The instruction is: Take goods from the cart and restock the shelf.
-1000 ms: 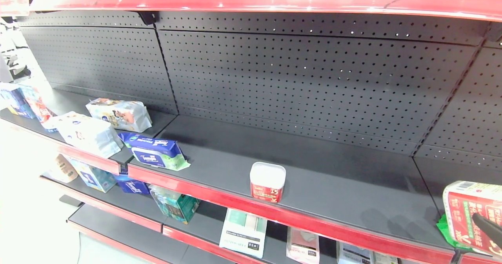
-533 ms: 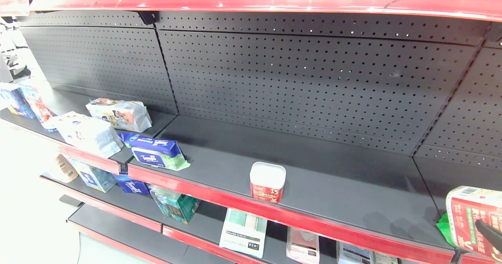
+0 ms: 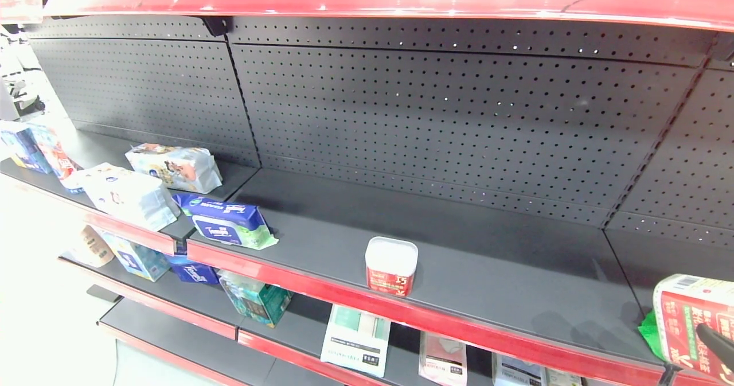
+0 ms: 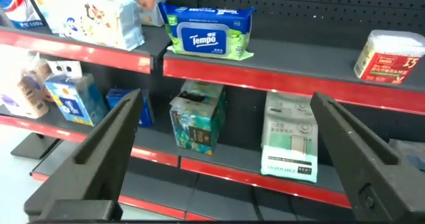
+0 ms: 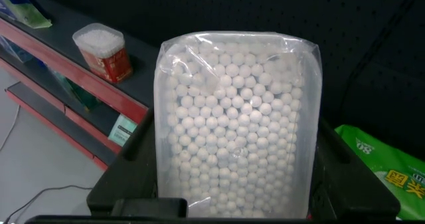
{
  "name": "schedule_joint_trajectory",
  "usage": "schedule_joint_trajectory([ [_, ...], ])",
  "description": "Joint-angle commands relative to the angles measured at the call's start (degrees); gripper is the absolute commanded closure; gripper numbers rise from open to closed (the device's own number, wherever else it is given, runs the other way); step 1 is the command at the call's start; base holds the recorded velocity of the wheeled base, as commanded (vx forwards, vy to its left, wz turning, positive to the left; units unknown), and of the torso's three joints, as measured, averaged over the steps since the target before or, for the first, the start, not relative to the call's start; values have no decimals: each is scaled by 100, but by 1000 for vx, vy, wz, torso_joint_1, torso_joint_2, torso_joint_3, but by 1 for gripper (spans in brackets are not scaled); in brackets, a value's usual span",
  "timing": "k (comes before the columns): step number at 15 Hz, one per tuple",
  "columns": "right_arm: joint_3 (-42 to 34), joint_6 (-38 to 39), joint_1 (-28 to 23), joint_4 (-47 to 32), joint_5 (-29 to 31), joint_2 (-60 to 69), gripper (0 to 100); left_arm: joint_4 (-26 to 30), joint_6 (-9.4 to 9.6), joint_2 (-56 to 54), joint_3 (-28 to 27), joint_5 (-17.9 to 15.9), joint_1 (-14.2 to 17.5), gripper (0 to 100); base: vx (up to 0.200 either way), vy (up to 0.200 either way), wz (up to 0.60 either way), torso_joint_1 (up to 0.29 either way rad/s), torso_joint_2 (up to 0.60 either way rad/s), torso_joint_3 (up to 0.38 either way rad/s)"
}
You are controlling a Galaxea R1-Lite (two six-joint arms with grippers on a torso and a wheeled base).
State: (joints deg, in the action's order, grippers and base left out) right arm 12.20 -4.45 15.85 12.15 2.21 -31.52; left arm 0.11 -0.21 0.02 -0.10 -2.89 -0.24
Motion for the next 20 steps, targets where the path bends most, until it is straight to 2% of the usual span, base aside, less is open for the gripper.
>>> schedule_joint_trajectory([
  [1,-16,-3,6,6,-10,-12,100,-2,3,-2,1,16,-2,0,0,0,0,0,0,0],
  [5,-16,-3,15,-3,-19,-135,100,7,21,-2,1,16,7,0,0,0,0,0,0,0],
  [10,335,32,24,68,-607,-1409,100,7,21,-2,1,16,-2,0,0,0,0,0,0,0],
  [11,423,41,15,182,-704,-1787,100,7,21,-2,1,16,-2,0,0,0,0,0,0,0],
  [14,555,14,-20,1166,-880,-3097,100,7,21,-2,1,16,-2,0,0,0,0,0,0,0],
  [16,854,23,-170,1676,-1205,-3817,100,7,21,-2,1,16,-2,0,0,0,0,0,0,0],
  [17,1109,-47,-354,1922,-1557,-4389,100,7,21,-2,1,16,-2,0,0,0,0,0,0,0],
  [20,1478,-328,-460,1957,-2154,-5267,100,7,21,-2,1,16,-2,0,0,0,0,0,0,0],
])
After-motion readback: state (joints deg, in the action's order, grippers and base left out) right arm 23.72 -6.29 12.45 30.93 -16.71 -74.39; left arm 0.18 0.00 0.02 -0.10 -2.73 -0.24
